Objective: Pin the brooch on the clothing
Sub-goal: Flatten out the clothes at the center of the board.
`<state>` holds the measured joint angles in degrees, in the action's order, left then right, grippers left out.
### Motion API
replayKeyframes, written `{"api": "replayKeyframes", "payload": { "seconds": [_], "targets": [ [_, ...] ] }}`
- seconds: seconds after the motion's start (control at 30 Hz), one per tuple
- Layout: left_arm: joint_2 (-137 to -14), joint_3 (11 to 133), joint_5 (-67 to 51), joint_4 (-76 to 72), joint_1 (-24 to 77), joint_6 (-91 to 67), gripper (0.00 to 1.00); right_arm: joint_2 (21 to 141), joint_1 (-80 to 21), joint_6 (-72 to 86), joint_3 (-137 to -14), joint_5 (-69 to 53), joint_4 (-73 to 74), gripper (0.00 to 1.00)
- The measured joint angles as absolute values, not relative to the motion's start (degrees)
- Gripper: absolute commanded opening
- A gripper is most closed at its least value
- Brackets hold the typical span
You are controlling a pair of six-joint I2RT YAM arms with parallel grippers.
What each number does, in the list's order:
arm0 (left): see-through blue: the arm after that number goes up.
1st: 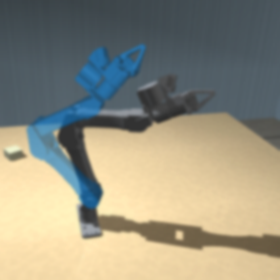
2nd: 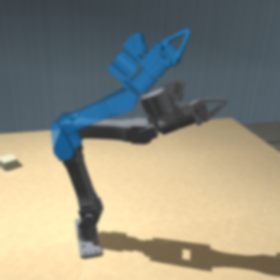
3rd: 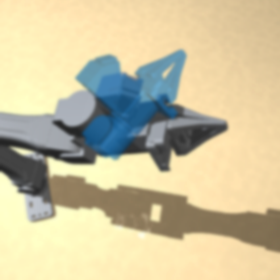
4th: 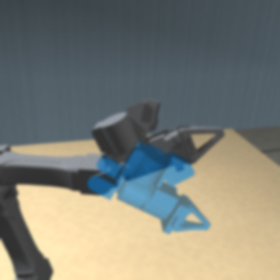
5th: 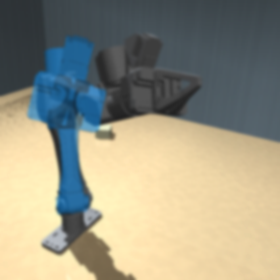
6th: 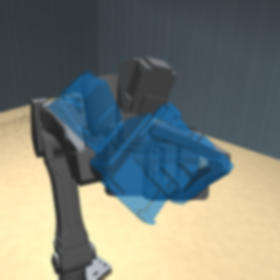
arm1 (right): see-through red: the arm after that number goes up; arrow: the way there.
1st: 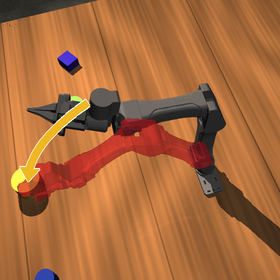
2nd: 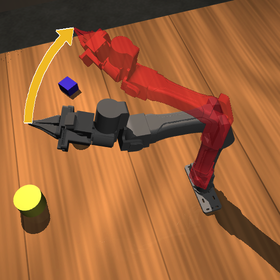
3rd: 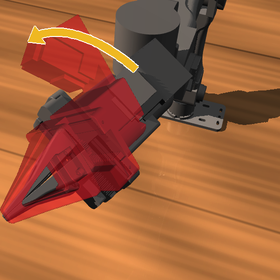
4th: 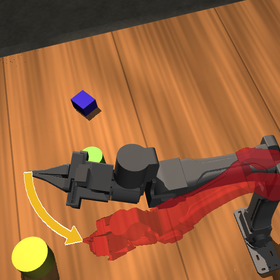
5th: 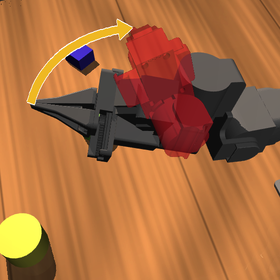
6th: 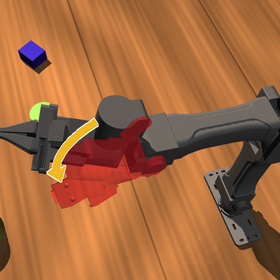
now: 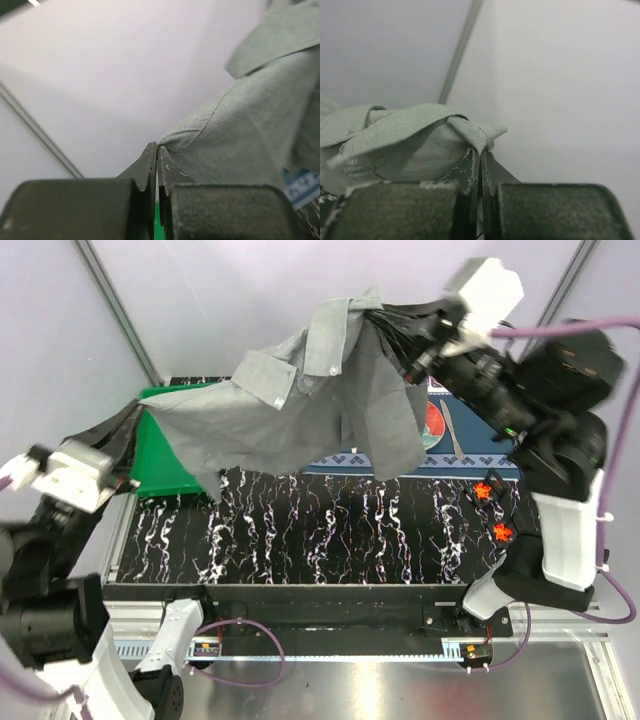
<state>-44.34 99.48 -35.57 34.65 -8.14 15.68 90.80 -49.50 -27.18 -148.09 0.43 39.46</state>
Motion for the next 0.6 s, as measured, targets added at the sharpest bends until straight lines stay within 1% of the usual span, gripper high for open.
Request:
{"api": "replayKeyframes", "payload": {
  "seconds": [0.13, 0.2, 0.27, 0.33, 0.43, 0.53, 0.57, 0.6],
  "targets": [
    [-44.12, 108.18, -32.36, 31.86, -8.14, 13.08, 0.00, 90.13, -56.62, -29.26, -156.20, 1.43, 40.60, 0.00],
    [-44.69, 111.70, -31.44, 31.20, -8.14, 12.38, 0.00, 89.76, -57.06, -30.04, -156.40, 2.79, 40.56, 0.00],
    [-45.12, 112.95, -30.98, 30.15, -8.14, 12.16, 0.00, 88.62, -57.30, -31.51, -153.03, 5.52, 39.40, 0.00],
    [-45.12, 110.72, -30.57, 28.97, -8.14, 12.56, 0.00, 87.35, -57.41, -33.85, -146.76, 9.98, 36.38, 0.00],
    [-45.54, 101.41, -28.86, 27.05, -8.10, 14.46, 0.00, 89.54, -55.68, -37.41, -139.33, 17.19, 32.97, 0.00],
    [-50.37, 92.20, -27.09, 27.29, -8.10, 16.47, 0.00, 94.54, -49.36, -36.67, -134.28, 18.46, 32.45, 0.00],
    [-53.95, 89.76, -26.37, 27.27, -8.08, 17.21, 0.00, 96.66, -46.63, -36.03, -132.29, 18.26, 32.53, 0.00],
    [-56.71, 88.55, -25.91, 27.27, -7.99, 17.65, 0.00, 98.78, -43.88, -35.38, -130.26, 17.98, 32.62, 0.08]
  ]
}}
